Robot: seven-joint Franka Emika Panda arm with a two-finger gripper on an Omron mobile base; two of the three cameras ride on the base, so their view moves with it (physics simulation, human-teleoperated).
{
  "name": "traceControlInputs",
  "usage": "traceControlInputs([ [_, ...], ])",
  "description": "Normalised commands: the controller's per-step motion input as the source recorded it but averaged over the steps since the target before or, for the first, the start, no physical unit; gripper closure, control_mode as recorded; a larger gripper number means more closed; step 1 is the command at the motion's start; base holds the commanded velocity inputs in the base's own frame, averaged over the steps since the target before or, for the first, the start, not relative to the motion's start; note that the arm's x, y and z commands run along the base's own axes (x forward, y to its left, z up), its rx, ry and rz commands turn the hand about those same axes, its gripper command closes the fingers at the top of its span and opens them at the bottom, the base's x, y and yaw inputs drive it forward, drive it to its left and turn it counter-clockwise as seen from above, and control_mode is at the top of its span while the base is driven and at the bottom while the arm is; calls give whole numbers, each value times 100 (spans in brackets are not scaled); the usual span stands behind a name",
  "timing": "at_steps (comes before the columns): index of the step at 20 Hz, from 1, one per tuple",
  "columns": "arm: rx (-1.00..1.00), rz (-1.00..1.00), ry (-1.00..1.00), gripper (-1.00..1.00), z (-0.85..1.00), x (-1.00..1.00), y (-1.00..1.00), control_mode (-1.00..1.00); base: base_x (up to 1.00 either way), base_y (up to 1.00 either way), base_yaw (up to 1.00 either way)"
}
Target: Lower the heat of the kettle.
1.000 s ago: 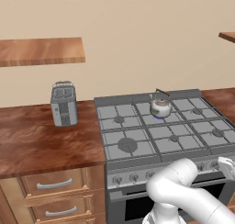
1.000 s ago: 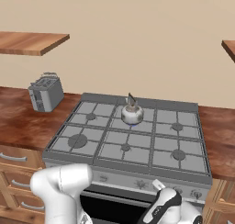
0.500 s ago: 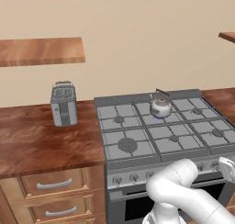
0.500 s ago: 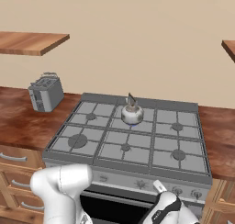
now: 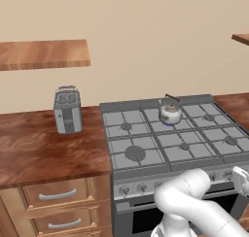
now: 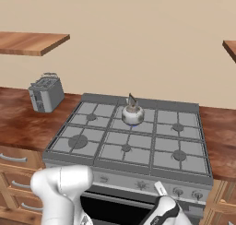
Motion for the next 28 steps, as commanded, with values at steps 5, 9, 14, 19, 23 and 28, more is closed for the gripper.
traceControlInputs([
  [5,15,-19,0,100,11,-1,-15,-100,0,0,0],
  [9,15,-20,0,100,14,-1,-17,-100,0,0,0],
  [14,19,-20,0,100,11,-3,-19,-100,0,0,0],
  [19,24,-18,0,100,3,-8,-19,-100,0,0,0],
  [23,29,-15,0,100,0,-14,-23,-100,0,0,0],
  [28,33,-12,-2,100,0,-20,-27,-100,0,0,0],
])
